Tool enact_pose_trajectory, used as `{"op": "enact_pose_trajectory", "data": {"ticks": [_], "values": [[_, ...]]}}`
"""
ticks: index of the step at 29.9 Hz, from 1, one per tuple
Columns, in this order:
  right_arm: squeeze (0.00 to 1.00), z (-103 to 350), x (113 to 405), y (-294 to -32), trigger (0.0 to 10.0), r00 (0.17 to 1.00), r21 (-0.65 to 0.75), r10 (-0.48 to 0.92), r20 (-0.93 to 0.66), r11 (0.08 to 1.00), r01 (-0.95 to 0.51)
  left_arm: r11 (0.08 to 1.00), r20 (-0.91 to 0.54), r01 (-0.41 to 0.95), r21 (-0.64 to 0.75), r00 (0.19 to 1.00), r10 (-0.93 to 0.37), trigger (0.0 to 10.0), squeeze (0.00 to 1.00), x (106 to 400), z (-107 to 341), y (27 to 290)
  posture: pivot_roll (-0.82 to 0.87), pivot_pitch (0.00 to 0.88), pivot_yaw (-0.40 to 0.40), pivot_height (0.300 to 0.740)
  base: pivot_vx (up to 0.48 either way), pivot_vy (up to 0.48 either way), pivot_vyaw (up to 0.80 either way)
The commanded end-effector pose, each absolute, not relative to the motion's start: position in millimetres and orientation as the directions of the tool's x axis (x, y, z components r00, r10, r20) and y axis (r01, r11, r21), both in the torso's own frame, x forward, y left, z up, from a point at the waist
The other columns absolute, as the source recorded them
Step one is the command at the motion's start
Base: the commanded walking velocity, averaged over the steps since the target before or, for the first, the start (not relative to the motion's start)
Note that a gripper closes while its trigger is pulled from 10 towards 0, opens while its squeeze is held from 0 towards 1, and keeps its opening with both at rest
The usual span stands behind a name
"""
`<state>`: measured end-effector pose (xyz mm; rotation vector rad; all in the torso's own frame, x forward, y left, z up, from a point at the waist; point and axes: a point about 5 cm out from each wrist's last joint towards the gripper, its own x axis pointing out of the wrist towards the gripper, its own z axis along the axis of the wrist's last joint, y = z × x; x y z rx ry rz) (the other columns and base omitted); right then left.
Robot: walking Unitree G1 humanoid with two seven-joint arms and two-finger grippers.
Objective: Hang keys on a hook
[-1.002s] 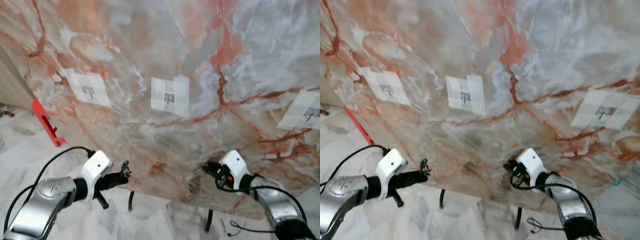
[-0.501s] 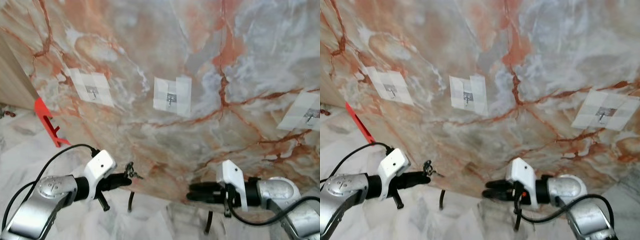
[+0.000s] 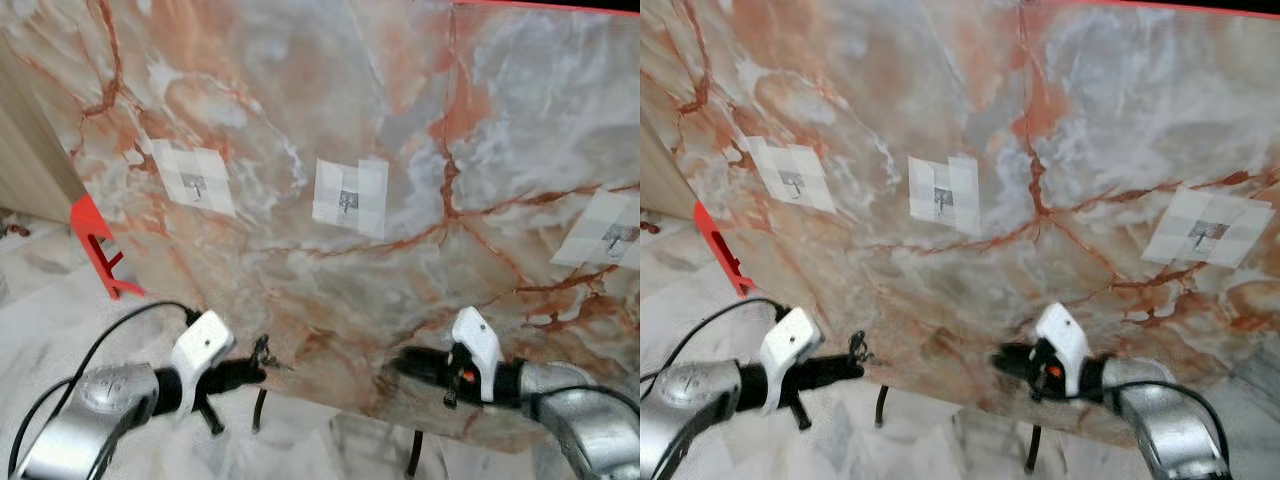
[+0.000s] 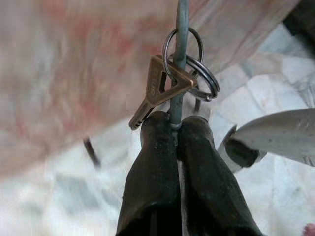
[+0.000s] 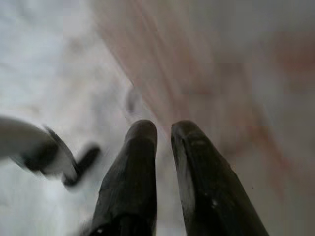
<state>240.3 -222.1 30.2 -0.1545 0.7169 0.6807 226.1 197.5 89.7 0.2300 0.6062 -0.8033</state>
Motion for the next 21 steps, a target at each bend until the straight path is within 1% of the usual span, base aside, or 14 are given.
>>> {"op": "enact_pose_trajectory", "data": {"ticks": [1,2,4,6,7,8,10,11,12,14,16,17,20,21], "values": [[0.0,16.3,236.9,-225.0,10.0,0.571,0.087,0.463,-0.678,0.822,-0.563,0.714,-0.596,0.699,-0.029,0.562,-0.574,10.0,0.0,226.4,81.4,202.4,-0.15,0.048,-0.013,0.74,0.0,0.0,0.0],[0.0,0.6,231.0,-228.3,10.0,0.581,0.102,0.414,-0.701,0.864,-0.492,0.758,-0.612,0.651,-0.051,0.579,-0.539,10.0,0.0,225.6,67.9,207.1,-0.14,0.053,-0.013,0.74,0.0,0.0,0.0],[0.0,-15.6,222.4,-229.7,10.0,0.571,0.118,0.369,-0.734,0.896,-0.428,0.81,-0.63,0.582,-0.065,0.606,-0.486,10.0,0.0,225.2,52.6,212.7,-0.14,0.055,-0.009,0.74,0.0,0.0,0.0],[0.0,-37.6,209.0,-229.6,10.0,0.553,0.115,0.297,-0.778,0.934,-0.339,0.888,-0.672,0.455,-0.066,0.638,-0.377,10.0,0.0,223.5,26.6,221.8,-0.14,0.061,-0.003,0.74,0.0,0.0,0.0],[0.0,-47.4,203.1,-228.5,10.0,0.546,0.113,0.26,-0.797,0.951,-0.288,0.921,-0.702,0.383,-0.064,0.639,-0.314,10.0,0.0,221.3,13.1,226.5,-0.14,0.061,-0.002,0.74,0.0,0.0,0.0],[0.0,-47.4,203.1,-228.5,10.0,0.546,0.113,0.26,-0.797,0.951,-0.288,0.921,-0.702,0.383,-0.064,0.639,-0.314,10.0,0.0,221.3,13.1,226.5,-0.14,0.061,-0.002,0.74,0.0,0.0,0.0],[0.0,-67.9,186.0,-219.6,10.0,0.504,0.122,0.204,-0.839,0.974,-0.191,0.967,-0.774,0.252,-0.026,0.607,-0.179,10.0,0.0,210.5,-21.0,235.4,-0.13,0.063,0.001,0.74,0.0,0.0,0.0],[0.0,-67.9,186.0,-219.6,10.0,0.504,0.122,0.204,-0.839,0.974,-0.191,0.967,-0.774,0.252,-0.026,0.607,-0.179,10.0,0.0,210.5,-21.0,235.4,-0.13,0.063,0.001,0.74,0.0,0.0,0.0],[0.0,-76.6,176.3,-214.8,10.0,0.486,0.127,0.17,-0.857,0.985,-0.12,0.98,-0.801,0.199,-0.008,0.585,-0.125,10.0,0.0,202.6,-36.4,238.0,-0.13,0.063,0.002,0.74,0.0,0.0,0.0],[0.0,-80.3,171.6,-213.1,10.0,0.477,0.123,0.151,-0.866,0.988,-0.09,0.985,-0.808,0.173,0.006,0.581,-0.097,10.0,0.0,199.5,-41.6,239.0,-0.13,0.064,0.004,0.74,0.0,0.0,0.0],[0.0,-87.7,160.5,-210.8,10.0,0.453,0.101,0.098,-0.886,0.995,-0.018,0.989,-0.83,0.148,0.007,0.552,-0.077,10.0,0.0,190.6,-53.0,236.7,-0.13,0.064,0.004,0.74,0.0,0.0,0.0],[0.0,-92.2,153.0,-209.4,10.0,0.44,0.088,0.058,-0.896,0.995,0.048,0.991,-0.848,0.131,0.013,0.526,-0.059,10.0,0.0,184.1,-60.8,234.9,-0.12,0.066,0.004,0.74,0.0,0.0,0.0],[0.0,-94.1,150.7,-208.1,10.0,0.442,0.082,0.03,-0.897,0.992,0.1,0.997,-0.862,0.083,0.003,0.506,-0.04,10.0,0.0,179.1,-66.7,234.3,-0.12,0.066,0.007,0.74,0.0,0.0,0.0],[0.0,-94.8,150.7,-207.0,10.0,0.456,0.08,0.001,-0.89,0.985,0.154,0.997,-0.875,0.08,0.007,0.483,-0.033,10.0,0.0,174.0,-72.9,231.9,-0.13,0.067,0.01,0.74,0.0,0.409,0.0]]}}
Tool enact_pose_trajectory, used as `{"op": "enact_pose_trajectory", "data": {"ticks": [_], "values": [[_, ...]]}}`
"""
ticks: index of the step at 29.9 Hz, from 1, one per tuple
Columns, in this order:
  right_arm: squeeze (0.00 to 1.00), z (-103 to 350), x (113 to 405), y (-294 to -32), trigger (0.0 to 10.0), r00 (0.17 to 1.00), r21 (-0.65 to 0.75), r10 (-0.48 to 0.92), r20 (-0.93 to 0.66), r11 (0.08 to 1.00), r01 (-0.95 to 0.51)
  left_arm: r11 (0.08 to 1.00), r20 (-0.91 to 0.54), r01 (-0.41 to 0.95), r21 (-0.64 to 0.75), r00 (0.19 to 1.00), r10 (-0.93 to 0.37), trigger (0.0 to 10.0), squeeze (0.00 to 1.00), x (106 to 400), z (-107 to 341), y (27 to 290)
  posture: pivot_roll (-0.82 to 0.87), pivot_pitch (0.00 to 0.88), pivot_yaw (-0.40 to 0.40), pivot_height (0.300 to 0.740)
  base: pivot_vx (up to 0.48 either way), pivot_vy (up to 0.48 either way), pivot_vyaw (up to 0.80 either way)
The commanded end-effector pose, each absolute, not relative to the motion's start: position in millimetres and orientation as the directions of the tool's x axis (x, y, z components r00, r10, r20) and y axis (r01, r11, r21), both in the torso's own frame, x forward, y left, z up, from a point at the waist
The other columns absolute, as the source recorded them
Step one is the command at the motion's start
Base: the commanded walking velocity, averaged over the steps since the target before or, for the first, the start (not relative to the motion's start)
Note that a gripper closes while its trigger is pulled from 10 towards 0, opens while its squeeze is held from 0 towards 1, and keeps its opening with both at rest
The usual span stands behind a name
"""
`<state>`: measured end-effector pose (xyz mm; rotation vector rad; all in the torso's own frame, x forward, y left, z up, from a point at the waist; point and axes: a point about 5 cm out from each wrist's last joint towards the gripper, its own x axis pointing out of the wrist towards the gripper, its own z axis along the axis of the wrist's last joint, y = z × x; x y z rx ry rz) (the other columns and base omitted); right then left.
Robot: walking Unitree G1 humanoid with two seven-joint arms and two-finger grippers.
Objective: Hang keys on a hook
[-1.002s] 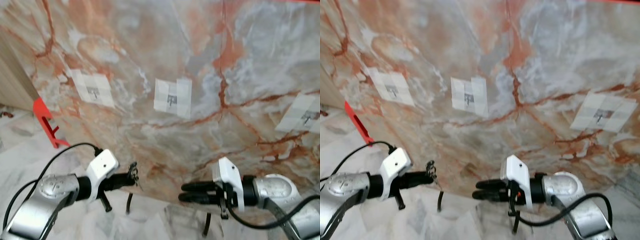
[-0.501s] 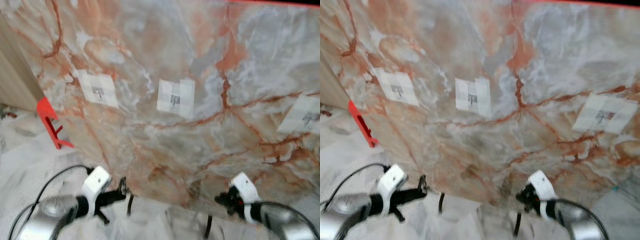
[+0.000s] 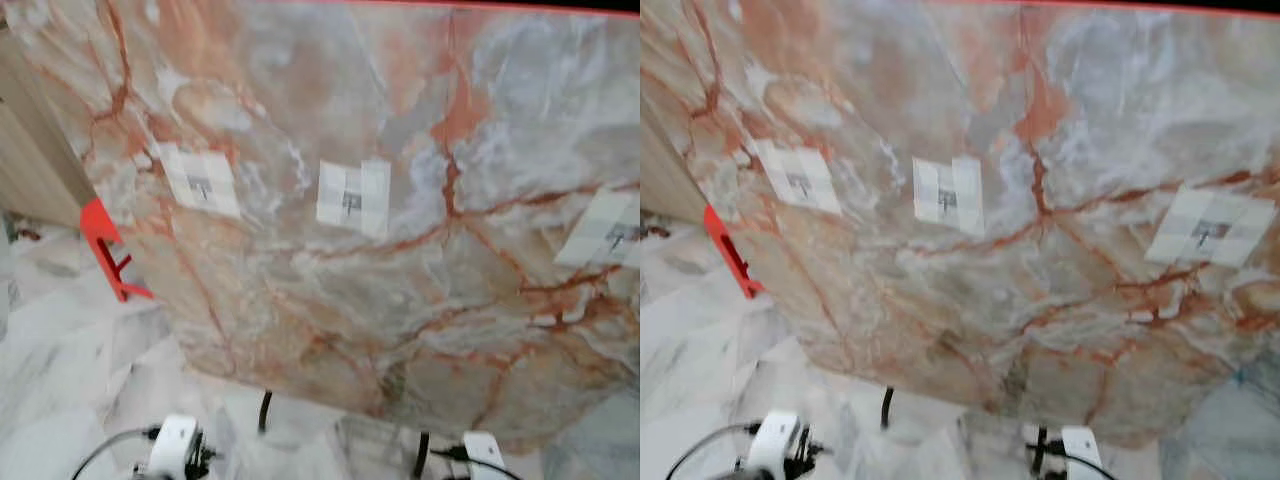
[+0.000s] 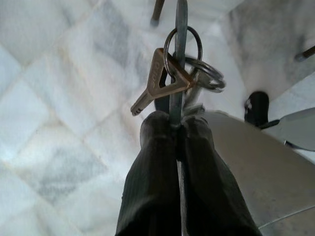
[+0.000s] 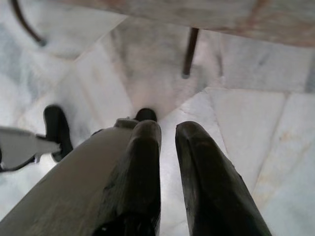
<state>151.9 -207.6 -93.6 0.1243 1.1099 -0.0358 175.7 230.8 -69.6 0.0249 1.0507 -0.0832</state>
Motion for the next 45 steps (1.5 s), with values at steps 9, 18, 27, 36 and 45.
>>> {"op": "enact_pose_trajectory", "data": {"ticks": [9,18,27,36,45], "values": [[0.0,-94.6,154.1,-206.1,10.0,0.46,0.066,-0.04,-0.887,0.975,0.214,0.995,-0.884,0.098,0.019,0.467,-0.029,10.0,0.0,167.4,-81.9,225.4,-0.13,0.069,0.008,0.74,0.0,0.468,-0.35],[0.0,-94.2,156.4,-203.2,10.0,0.475,0.079,-0.032,-0.88,0.974,0.212,0.992,-0.882,0.128,0.0,0.467,-0.061,10.0,0.0,168.7,-86.9,205.1,-0.13,0.056,0.015,0.74,0.0,0.449,-0.43],[0.0,-96.3,153.5,-197.3,10.0,0.464,0.086,-0.018,-0.886,0.976,0.202,0.988,-0.883,0.152,0.016,0.465,-0.057,10.0,0.0,168.9,-88.9,196.6,-0.12,0.048,0.021,0.74,0.0,0.092,0.0],[0.0,-97.7,150.9,-194.9,10.0,0.463,0.088,-0.015,-0.886,0.976,0.199,0.988,-0.887,0.157,0.006,0.456,-0.067,10.0,0.0,167.7,-89.3,198.4,-0.13,0.04,0.027,0.74,0.0,0.0,0.0],[0.0,-97.4,151.6,-194.1,10.0,0.473,0.088,-0.026,-0.881,0.972,0.217,0.987,-0.885,0.158,-0.002,0.459,-0.075,10.0,0.0,167.2,-88.8,201.4,-0.13,0.038,0.035,0.74,0.0,0.0,0.0]]}}
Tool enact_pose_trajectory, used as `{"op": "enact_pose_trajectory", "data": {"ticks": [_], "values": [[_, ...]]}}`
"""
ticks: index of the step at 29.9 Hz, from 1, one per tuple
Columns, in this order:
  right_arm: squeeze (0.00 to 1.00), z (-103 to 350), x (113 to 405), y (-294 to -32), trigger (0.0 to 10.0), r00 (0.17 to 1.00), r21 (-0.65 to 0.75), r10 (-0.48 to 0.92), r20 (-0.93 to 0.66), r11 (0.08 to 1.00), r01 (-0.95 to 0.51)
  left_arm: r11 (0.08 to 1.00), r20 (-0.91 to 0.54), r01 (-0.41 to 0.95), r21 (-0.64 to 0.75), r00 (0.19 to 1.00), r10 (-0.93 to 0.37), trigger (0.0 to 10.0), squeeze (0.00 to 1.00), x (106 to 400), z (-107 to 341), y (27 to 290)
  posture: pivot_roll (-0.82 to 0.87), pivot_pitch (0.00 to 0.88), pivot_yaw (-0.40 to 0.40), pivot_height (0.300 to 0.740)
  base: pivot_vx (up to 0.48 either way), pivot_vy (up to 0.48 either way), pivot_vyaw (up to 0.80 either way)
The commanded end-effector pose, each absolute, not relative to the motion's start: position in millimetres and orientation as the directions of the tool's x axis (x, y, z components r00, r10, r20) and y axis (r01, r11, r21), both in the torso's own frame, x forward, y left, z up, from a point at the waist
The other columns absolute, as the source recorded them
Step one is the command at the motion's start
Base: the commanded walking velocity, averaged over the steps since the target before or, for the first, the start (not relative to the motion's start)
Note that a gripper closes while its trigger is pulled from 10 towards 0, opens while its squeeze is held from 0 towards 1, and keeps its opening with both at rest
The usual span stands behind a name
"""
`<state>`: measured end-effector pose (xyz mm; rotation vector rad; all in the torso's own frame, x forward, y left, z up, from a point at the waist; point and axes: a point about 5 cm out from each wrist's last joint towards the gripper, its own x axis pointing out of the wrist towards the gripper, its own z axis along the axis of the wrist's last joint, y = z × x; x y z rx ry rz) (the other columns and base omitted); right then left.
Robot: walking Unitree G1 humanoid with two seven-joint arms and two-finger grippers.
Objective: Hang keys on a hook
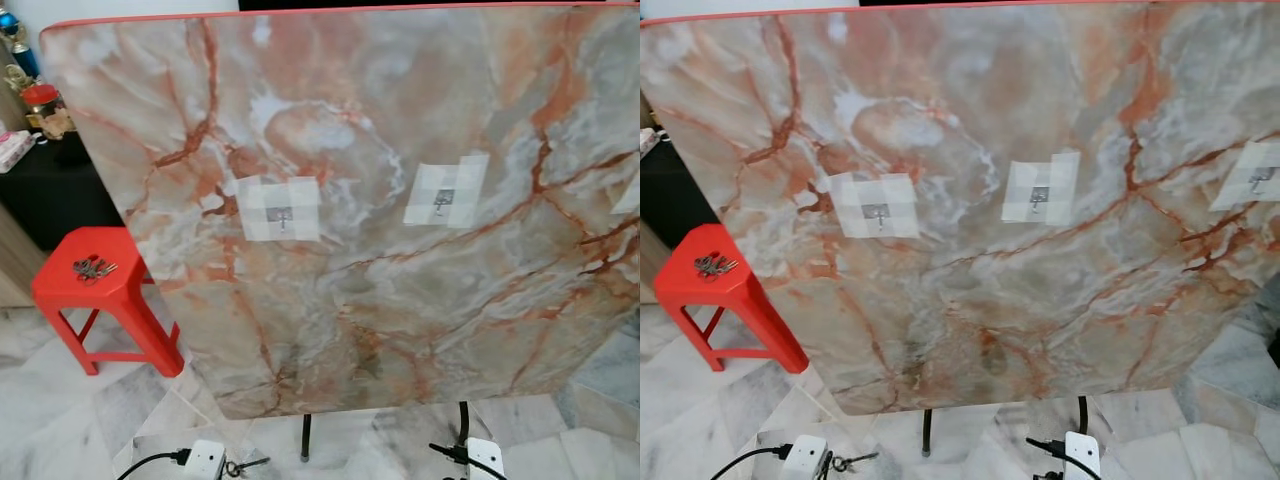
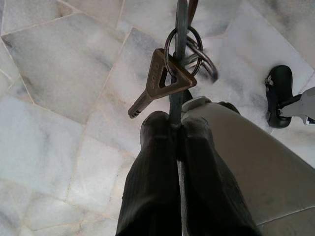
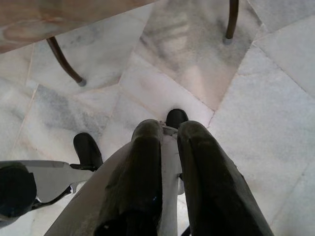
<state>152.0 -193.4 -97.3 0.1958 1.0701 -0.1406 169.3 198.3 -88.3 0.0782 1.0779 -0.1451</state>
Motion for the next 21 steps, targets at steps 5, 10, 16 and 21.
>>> {"op": "enact_pose_trajectory", "data": {"ticks": [5,10,16,21], "values": [[0.0,-97.7,151.3,-193.5,10.0,0.467,0.086,-0.025,-0.884,0.973,0.215,0.988,-0.885,0.157,0.0,0.459,-0.073,10.0,0.0,166.6,-88.9,202.5,-0.13,0.041,0.038,0.74,0.0,0.0,0.0],[0.0,-97.8,151.4,-192.7,10.0,0.468,0.093,-0.019,-0.884,0.972,0.216,0.988,-0.885,0.156,-0.004,0.46,-0.077,10.0,0.0,166.2,-89.0,202.4,-0.12,0.043,0.039,0.74,0.0,0.0,-0.72],[0.0,-96.9,153.4,-192.5,10.0,0.484,0.094,-0.025,-0.875,0.971,0.221,0.989,-0.885,0.146,-0.016,0.459,-0.082,10.0,0.0,165.2,-89.3,202.4,-0.12,0.046,0.04,0.74,0.0,0.0,-0.13],[0.0,-96.1,155.8,-190.9,10.0,0.493,0.102,-0.018,-0.87,0.971,0.215,0.989,-0.885,0.144,-0.019,0.458,-0.083,10.0,0.0,164.8,-89.4,202.7,-0.12,0.047,0.041,0.74,-0.097,0.0,0.0]]}}
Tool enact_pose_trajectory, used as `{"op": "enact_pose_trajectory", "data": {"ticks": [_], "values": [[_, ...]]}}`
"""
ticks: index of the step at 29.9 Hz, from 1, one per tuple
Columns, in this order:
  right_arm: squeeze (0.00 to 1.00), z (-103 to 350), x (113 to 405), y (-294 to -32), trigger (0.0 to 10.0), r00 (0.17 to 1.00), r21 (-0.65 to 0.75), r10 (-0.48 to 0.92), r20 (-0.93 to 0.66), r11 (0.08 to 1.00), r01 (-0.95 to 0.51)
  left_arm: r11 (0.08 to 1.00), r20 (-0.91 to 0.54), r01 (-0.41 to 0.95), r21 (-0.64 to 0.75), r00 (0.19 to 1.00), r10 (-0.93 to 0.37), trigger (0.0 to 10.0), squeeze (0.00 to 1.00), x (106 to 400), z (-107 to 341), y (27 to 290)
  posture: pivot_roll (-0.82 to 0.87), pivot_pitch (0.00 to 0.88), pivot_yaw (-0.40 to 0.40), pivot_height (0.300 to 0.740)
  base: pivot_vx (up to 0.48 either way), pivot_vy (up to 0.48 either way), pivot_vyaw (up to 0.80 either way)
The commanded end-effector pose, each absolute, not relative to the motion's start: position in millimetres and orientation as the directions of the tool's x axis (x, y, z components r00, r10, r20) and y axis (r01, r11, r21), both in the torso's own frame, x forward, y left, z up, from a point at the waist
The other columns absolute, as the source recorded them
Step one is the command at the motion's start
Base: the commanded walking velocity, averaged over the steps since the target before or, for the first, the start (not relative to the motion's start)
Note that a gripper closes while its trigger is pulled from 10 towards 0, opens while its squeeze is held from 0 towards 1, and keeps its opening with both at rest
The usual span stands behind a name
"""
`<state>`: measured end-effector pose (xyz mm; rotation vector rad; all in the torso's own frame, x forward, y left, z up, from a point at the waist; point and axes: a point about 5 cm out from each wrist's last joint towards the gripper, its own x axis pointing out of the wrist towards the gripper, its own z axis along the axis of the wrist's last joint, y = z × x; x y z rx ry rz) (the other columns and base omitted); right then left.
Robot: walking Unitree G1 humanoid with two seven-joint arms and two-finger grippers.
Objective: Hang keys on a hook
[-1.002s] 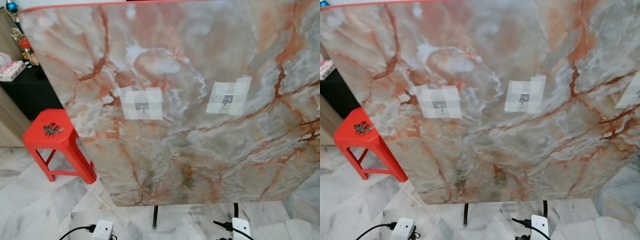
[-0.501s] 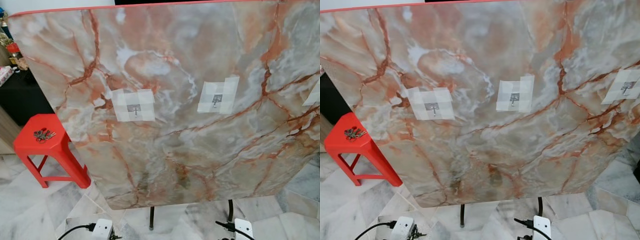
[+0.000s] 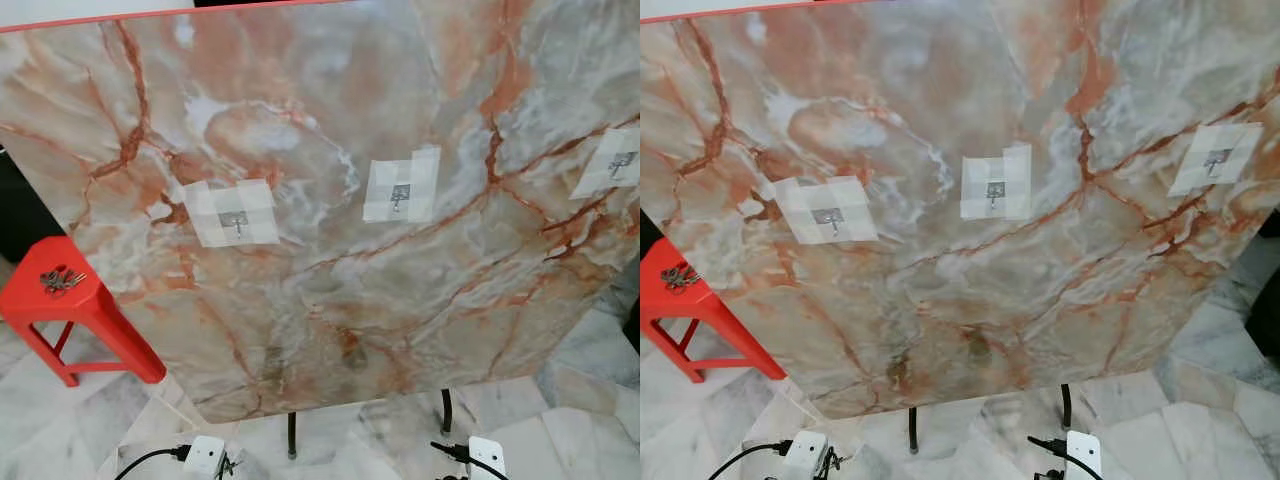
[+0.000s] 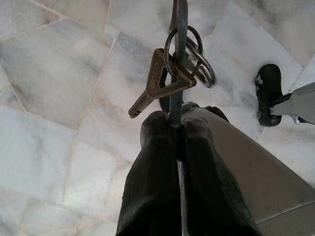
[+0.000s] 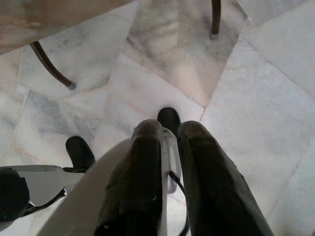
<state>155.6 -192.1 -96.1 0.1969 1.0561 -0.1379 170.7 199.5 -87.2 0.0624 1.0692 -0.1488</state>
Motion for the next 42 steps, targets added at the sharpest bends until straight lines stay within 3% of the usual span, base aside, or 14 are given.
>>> {"op": "enact_pose_trajectory", "data": {"ticks": [1,20,27,36,42], "values": [[0.0,-96.0,156.2,-190.5,10.0,0.493,0.103,-0.016,-0.87,0.972,0.213,0.989,-0.885,0.144,-0.019,0.458,-0.084,10.0,0.0,164.7,-89.4,202.9,-0.12,0.047,0.041,0.74,-0.262,0.0,0.0],[0.0,-94.1,160.6,-189.7,10.0,0.512,0.115,-0.012,-0.859,0.97,0.216,0.989,-0.881,0.143,-0.025,0.464,-0.09,10.0,0.0,164.2,-89.3,203.6,-0.13,0.053,0.04,0.74,-0.314,0.0,-0.13],[0.0,-94.2,161.2,-188.4,10.0,0.504,0.113,-0.005,-0.863,0.973,0.203,0.988,-0.877,0.15,-0.022,0.471,-0.091,10.0,0.0,164.8,-88.8,204.0,-0.12,0.058,0.038,0.74,-0.322,0.0,-0.75],[0.0,-90.9,169.3,-186.7,10.0,0.527,0.121,-0.004,-0.85,0.972,0.204,0.984,-0.85,0.179,-0.007,0.517,-0.1,10.0,0.0,179.3,-80.6,209.6,-0.12,0.064,0.04,0.74,-0.312,0.0,-0.78],[0.0,-82.6,186.3,-185.8,10.0,0.584,0.134,0.005,-0.812,0.975,0.178,0.973,-0.816,0.228,0.037,0.568,-0.102,10.0,0.0,193.4,-72.1,212.3,-0.11,0.068,0.041,0.74,-0.195,0.0,0.0]]}}
